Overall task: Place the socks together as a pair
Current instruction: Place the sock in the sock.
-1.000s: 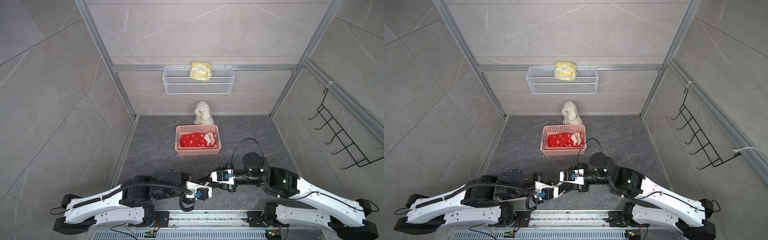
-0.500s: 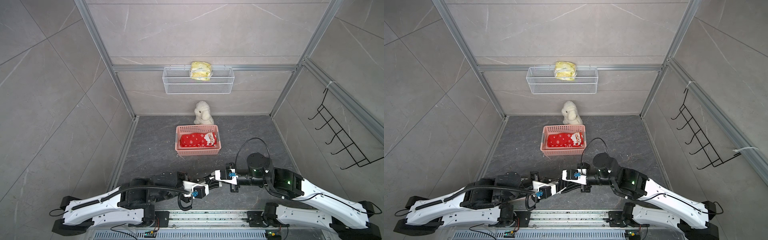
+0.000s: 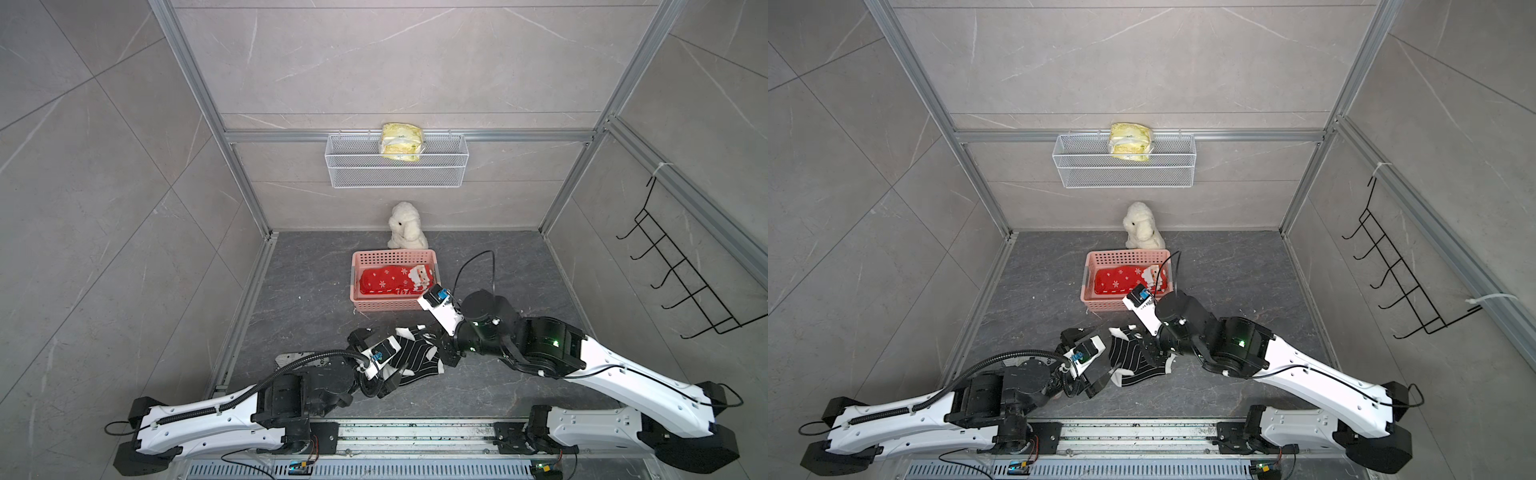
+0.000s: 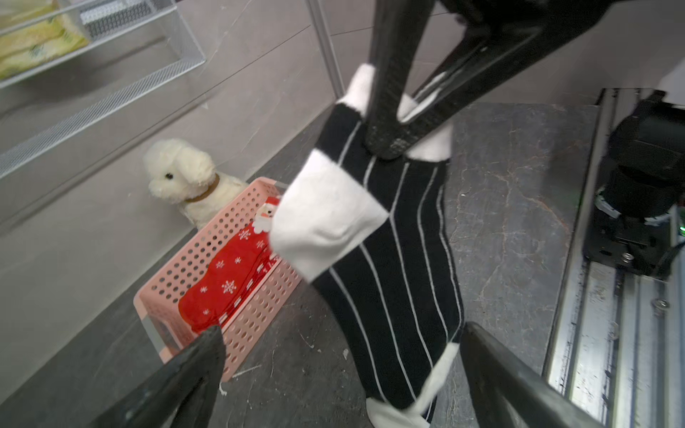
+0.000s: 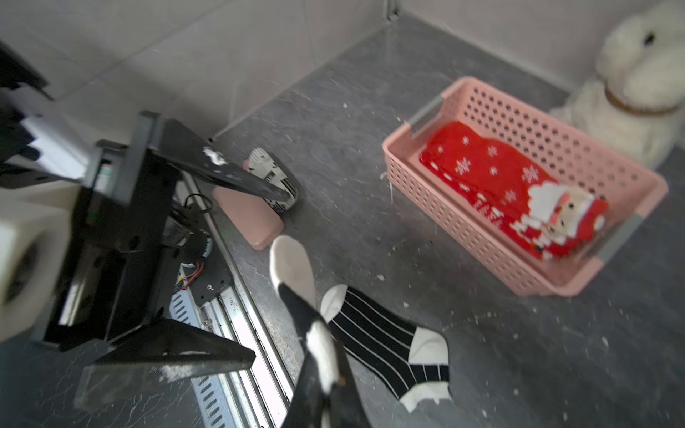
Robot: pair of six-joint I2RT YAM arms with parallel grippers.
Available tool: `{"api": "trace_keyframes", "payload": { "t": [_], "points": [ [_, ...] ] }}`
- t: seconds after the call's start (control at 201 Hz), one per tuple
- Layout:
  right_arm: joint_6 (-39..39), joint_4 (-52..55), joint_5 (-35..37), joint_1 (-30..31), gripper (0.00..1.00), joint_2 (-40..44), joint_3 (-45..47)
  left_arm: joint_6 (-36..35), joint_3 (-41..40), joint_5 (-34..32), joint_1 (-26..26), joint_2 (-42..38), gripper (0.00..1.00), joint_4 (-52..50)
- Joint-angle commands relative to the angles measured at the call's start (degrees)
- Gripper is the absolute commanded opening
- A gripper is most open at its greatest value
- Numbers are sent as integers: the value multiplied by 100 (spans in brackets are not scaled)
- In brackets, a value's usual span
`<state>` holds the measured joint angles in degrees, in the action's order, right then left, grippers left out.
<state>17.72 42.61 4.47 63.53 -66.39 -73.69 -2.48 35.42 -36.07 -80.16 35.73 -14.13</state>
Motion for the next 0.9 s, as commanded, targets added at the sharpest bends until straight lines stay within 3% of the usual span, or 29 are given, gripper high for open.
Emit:
{"api": "trace_keyframes", "payload": {
  "t": [0.0, 0.124, 0.244, 0.338, 0.453, 0.642, 0.891],
  "points": [
    [1770, 753, 721, 19, 0, -47, 108, 1682, -42, -1546, -6, -382, 100, 167],
    [2794, 236, 898, 17, 0, 321, 762, 2465, -232, -1570, 0, -918, 100, -233],
    [3659, -712, 601, 26, 0, 577, 1420, 3506, -547, -1736, 0, -1569, 100, -627],
    [4001, -1408, 186, 49, 0, 383, 1602, 4462, -776, -1979, 0, -2127, 99, -1098],
    [4210, -2331, 37, 253, 0, 53, 1654, 4787, -964, -1884, 0, -2420, 94, -1314],
    [4554, -3438, 88, 336, 0, -165, 1920, 5074, -817, -1866, 0, -1648, 93, -1481],
    [5075, -3772, 184, 337, 0, -288, 2257, 5477, -289, -2182, -5, -496, 88, -1849]
  ]
}}
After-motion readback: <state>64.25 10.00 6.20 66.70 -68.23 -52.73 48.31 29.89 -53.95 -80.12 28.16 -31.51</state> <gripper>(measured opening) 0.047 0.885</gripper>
